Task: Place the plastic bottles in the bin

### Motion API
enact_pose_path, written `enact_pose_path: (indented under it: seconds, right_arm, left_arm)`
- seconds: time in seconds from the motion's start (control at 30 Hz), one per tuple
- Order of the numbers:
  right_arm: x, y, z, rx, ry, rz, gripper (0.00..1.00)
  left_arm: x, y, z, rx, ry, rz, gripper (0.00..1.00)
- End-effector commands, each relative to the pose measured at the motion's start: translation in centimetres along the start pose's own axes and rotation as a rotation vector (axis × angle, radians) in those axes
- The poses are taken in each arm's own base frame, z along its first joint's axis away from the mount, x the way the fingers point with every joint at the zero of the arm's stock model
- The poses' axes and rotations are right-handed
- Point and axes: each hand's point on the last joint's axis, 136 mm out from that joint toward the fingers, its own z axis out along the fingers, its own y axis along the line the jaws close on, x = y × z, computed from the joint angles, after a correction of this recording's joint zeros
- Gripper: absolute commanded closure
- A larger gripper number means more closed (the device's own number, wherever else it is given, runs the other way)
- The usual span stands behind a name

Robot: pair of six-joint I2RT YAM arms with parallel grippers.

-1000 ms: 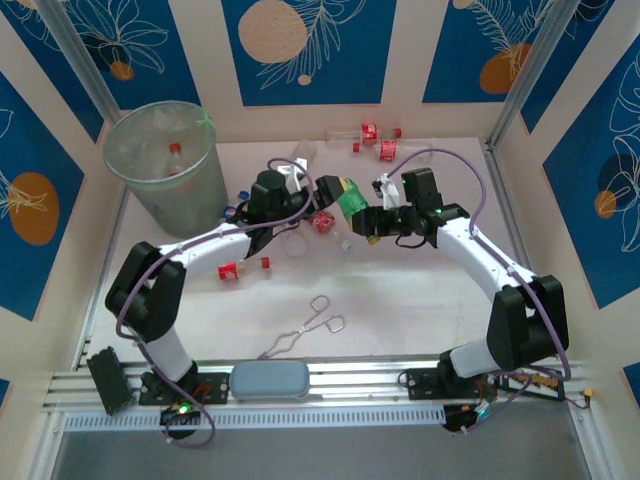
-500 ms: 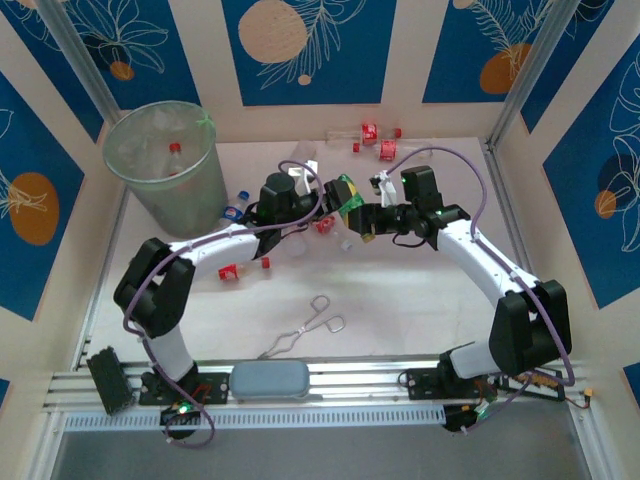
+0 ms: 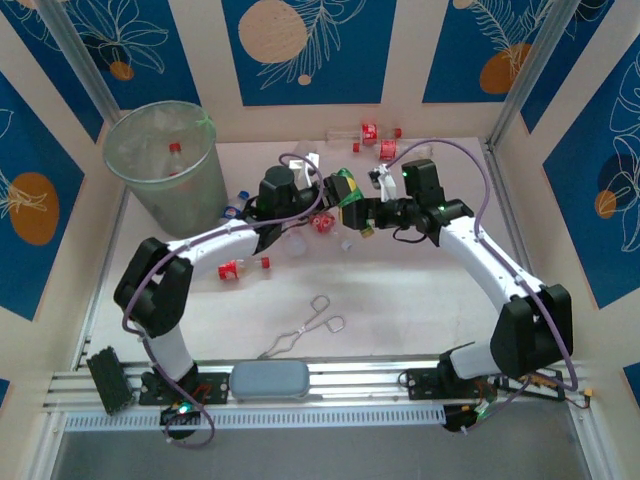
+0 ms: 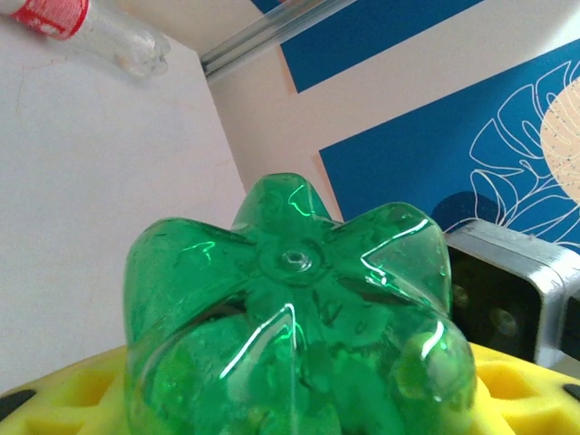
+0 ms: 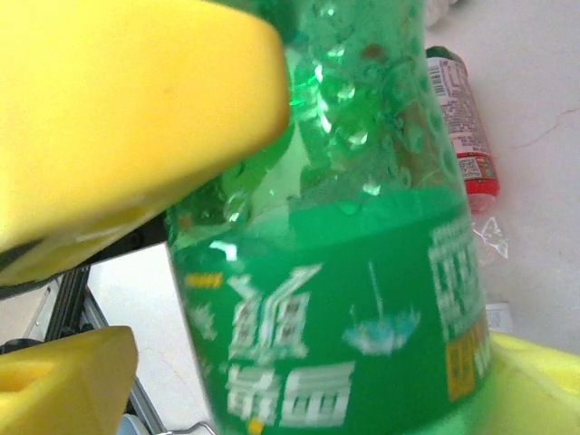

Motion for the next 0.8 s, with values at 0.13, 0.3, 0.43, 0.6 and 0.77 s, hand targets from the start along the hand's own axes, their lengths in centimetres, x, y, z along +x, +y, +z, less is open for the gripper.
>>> enact_pose_path:
  seconds: [0.13,0.3,0.43,0.6,0.77]
  right_arm:
    - [0.3,-0.3,-4.5,0.078,-0.046,-0.004,0.08]
    - [2.0,-2.2,-5.5,0.131,-0.040,0.046,0.08]
    - [3.3,-3.1,-5.2,0.124,-0.022,0.073,0.08]
    - [3.2,-3.6,-4.9,0.119,-0.033,0.092,0.08]
    - [2.3,-3.1,-5.1,0.106,-0.053,0.074,0.09]
  left_arm:
    - [-8.5,-2.1,-4.0,-0.070,-0.098,0.174,0.47]
    - [-15.6,-3.5,-10.2,-0.167,-0.208,0.265,0.56]
    - [-20.8,-4.5,-16.7,-0.228,-0.348,0.288,0.74]
    - [-25.6,-4.2,-24.8,-0.333,-0.551,0.288,0.84]
    - [-28.6,-1.3,-32.2,-0.511,-0.712,0.284,1.00]
